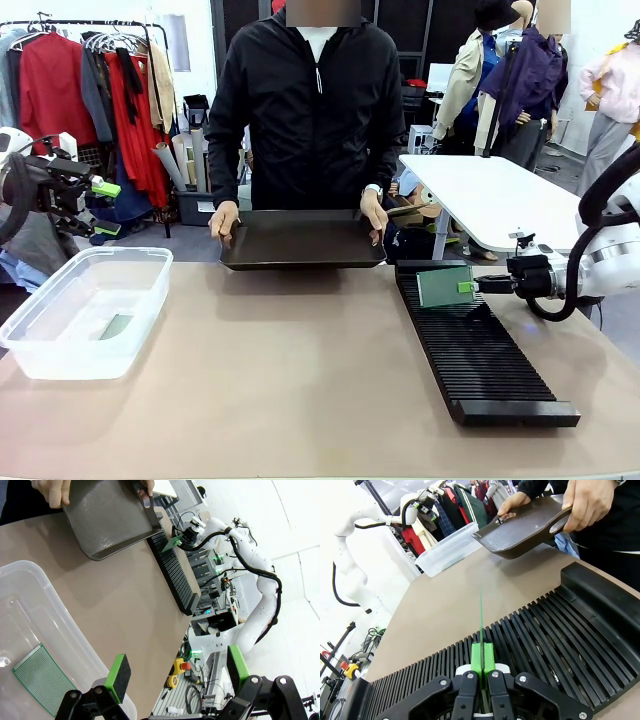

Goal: Sort PCBs into racks and boxes based on the side picked up.
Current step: If the short side of the Blank PCB is picked up, insert it into the PCB Rack ; if the long side is picked up, place it in the Organizing box.

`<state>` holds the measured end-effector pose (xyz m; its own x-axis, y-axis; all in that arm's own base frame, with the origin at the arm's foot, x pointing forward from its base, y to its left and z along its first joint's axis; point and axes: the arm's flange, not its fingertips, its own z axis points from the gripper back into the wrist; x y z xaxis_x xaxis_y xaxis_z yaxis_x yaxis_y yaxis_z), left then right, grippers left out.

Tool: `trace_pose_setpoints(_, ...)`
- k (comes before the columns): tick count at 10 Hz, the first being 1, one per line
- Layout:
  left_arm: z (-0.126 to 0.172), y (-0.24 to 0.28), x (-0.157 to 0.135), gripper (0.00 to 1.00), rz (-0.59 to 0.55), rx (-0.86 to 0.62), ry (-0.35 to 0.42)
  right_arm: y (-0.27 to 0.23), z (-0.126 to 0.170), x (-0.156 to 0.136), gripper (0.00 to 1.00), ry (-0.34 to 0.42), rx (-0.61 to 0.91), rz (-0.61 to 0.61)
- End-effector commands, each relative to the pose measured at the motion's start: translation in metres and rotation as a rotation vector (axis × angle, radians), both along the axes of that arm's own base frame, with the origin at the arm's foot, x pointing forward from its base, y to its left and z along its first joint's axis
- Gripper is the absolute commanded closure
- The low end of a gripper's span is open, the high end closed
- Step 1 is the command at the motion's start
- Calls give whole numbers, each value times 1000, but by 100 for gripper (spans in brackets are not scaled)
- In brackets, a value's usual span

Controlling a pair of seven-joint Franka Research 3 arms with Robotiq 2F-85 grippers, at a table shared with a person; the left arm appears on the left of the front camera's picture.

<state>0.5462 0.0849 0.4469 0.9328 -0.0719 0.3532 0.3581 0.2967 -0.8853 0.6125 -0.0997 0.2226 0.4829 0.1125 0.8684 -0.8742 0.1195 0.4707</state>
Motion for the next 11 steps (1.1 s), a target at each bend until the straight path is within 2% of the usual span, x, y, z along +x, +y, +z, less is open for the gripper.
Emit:
trace_pose_setpoints(1, 2, 0, 0, 0, 2, 1, 0, 1, 1, -3, 100, -32, -8, 14)
trace_pose_setpoints(6, 2, 0, 0, 0, 2, 1, 0, -1, -6, -11, 100, -57, -10, 15)
trace_pose_setpoints(8, 2, 0, 0, 0, 2, 1, 0, -2, -9, -15, 100, -39, -11, 57)
trace_pose_setpoints(9, 2, 0, 0, 0, 2, 1, 0, -2, -3, -3, 100, -27, -4, 7)
trace_pose_setpoints(11, 2, 0, 0, 0, 2, 1, 0, -2, -3, -3, 100, -27, -4, 7)
